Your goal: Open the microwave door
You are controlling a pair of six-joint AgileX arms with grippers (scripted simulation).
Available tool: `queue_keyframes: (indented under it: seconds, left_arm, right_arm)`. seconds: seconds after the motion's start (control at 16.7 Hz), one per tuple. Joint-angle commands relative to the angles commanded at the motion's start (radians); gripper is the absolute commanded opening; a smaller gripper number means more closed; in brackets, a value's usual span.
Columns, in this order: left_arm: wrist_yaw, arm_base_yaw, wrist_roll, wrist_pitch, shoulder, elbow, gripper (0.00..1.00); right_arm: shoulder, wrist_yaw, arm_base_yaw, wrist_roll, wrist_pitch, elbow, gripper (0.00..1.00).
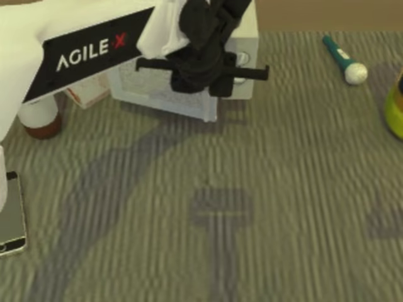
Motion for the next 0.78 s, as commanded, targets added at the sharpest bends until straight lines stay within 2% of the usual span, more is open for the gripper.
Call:
queue_keyframes:
  seconds: [0.48,0.78]
  left_arm:
    - [0.006,-0.006,-0.002,0.002,0.002,-0.004,0.00]
    - [0.036,0.008,0.067,0.039,-0.054,-0.094,0.00]
  right_arm:
    - [0.000,0.000,0.000,0.000,0.000,0.000,1.00]
    - [0.000,0.000,0.000,0.000,0.000,0.000,1.00]
